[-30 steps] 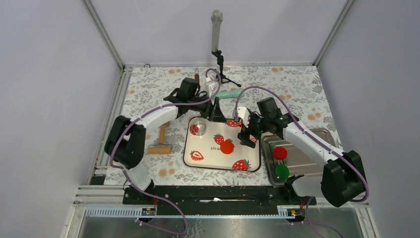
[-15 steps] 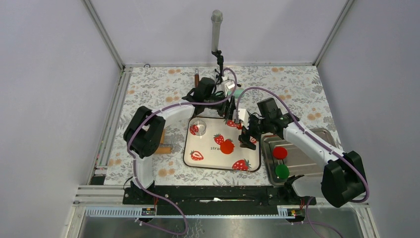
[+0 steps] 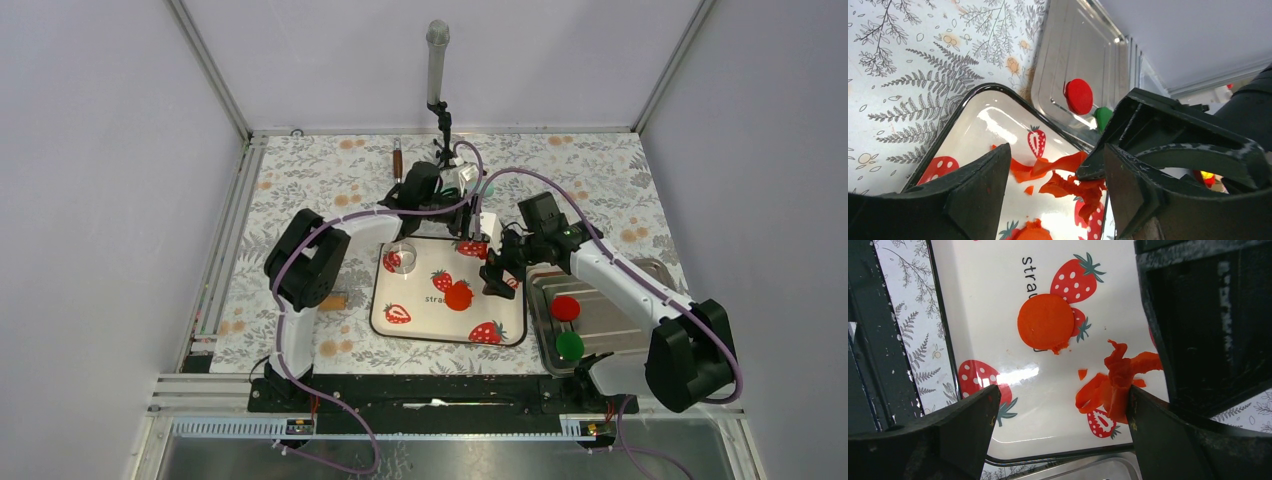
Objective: Roll out the dumpling wrappers from the dough
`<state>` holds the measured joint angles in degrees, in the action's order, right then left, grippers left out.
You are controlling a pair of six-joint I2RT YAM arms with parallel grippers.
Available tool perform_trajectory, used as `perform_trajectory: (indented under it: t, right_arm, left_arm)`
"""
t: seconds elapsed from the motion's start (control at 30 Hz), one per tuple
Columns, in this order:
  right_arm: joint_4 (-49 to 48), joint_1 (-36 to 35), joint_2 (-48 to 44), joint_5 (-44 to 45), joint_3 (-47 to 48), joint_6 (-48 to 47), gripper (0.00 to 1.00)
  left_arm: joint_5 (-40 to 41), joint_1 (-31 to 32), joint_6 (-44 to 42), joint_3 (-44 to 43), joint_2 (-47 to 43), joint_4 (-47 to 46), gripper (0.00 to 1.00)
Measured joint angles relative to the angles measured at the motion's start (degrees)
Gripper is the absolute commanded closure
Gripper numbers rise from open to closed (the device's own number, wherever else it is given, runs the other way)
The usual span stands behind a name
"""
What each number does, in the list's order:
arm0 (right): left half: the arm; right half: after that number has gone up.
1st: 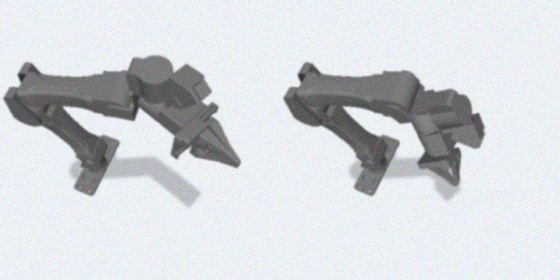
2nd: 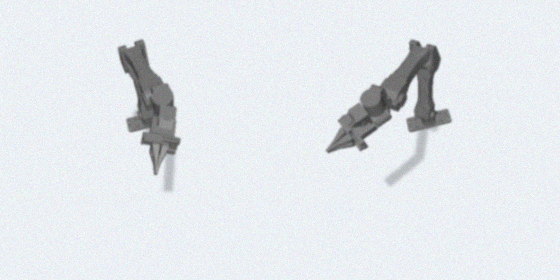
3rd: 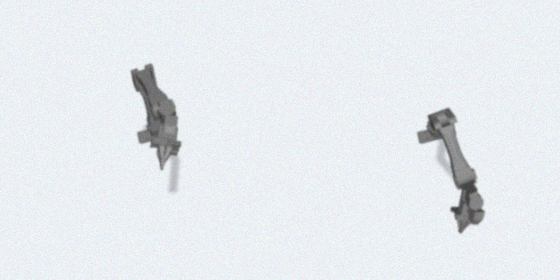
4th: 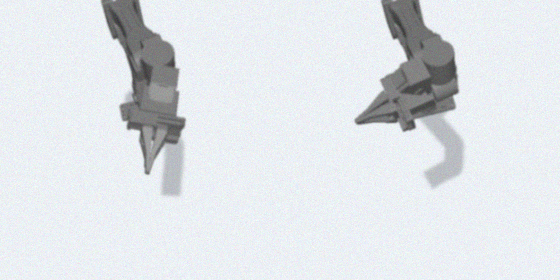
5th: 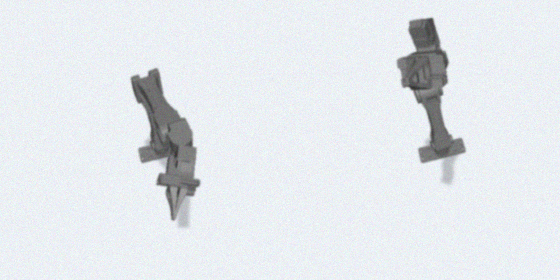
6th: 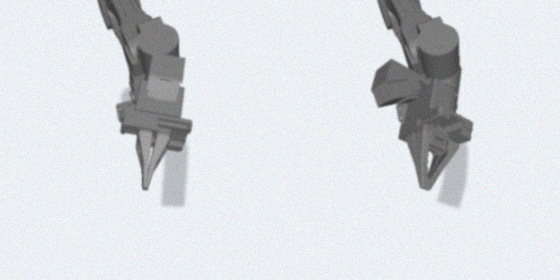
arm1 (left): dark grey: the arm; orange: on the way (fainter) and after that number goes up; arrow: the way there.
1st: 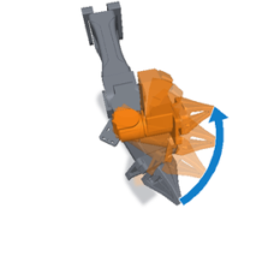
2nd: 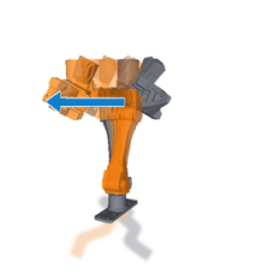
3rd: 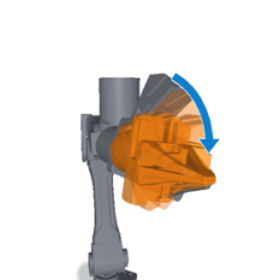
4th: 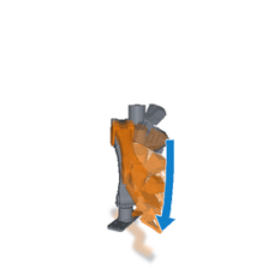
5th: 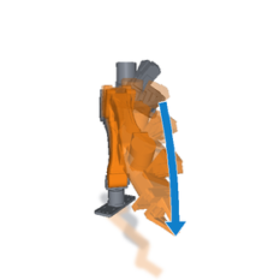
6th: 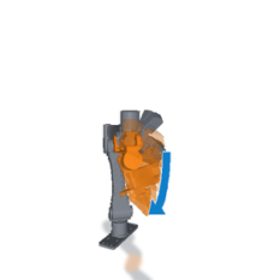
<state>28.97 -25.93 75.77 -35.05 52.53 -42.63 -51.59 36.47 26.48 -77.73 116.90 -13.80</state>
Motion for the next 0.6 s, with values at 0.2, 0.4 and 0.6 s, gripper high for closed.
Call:
perform_trajectory:
  t: [0.2, 0.4, 0.6]
  right_arm:
    - [-0.02, 0.0, 0.26, -0.07, 0.02, 0.7, 0.0]
    - [-0.07, 0.0, 0.28, 0.02, 0.02, 0.92, 0.0]
    - [-0.07, 0.0, 0.66, 0.02, 0.13, 1.4, 0.0]
  left_arm:
    - [-1.97, -1.31, 9.42, 5.86, -0.15, -14.38, 0.29]
    - [-5.29, -1.51, 11.34, 7.37, -0.85, -19.19, 0.29]
    - [-5.95, -0.96, 8.76, 8.37, -1.62, -17.51, 0.3]
